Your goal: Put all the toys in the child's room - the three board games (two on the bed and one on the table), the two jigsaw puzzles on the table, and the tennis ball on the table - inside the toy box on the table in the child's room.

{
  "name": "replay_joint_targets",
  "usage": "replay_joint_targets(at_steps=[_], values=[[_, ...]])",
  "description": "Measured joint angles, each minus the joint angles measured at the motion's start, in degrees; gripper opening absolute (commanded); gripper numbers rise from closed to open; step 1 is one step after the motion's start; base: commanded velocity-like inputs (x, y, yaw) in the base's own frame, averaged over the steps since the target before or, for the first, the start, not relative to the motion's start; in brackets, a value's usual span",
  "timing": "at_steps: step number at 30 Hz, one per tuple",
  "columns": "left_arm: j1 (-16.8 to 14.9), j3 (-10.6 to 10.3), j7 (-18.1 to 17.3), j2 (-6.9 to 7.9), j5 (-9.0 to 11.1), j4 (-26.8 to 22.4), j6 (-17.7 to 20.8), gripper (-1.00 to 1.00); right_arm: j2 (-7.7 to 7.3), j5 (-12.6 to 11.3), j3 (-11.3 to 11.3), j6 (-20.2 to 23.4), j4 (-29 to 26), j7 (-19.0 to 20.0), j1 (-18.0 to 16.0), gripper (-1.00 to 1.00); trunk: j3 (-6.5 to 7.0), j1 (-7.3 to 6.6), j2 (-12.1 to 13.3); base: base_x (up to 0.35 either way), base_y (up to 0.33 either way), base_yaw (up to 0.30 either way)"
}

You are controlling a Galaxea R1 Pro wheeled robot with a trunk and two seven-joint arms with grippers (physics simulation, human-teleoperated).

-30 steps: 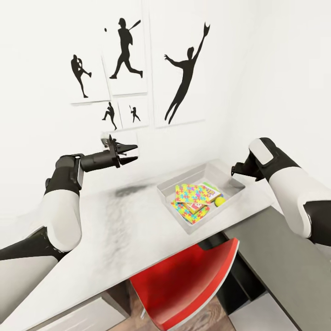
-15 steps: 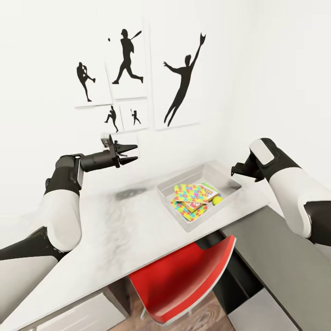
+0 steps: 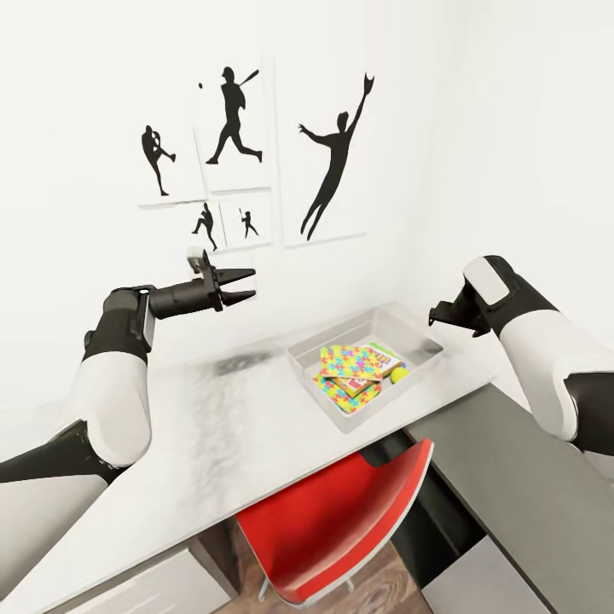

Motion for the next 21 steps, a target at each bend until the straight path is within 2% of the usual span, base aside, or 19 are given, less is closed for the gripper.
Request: replay_joint_targets(at_steps=[11,21], values=[[0.0,0.0,0.0,-0.03,0.0,0.0,0.0,1.00,-0.04,-0.1,0.0,0.1,0.0,0.0,-0.1,1.00,0.08,0.00,0.0,0.000,0.000,0.013],[0.0,0.1,0.0,-0.03,0.0,0.0,0.0,1.00,-1.35,0.0,0.0,0.0,0.0,0.0,-0.1,1.00,0.76,0.01,0.0,-0.036,0.025,0.079]])
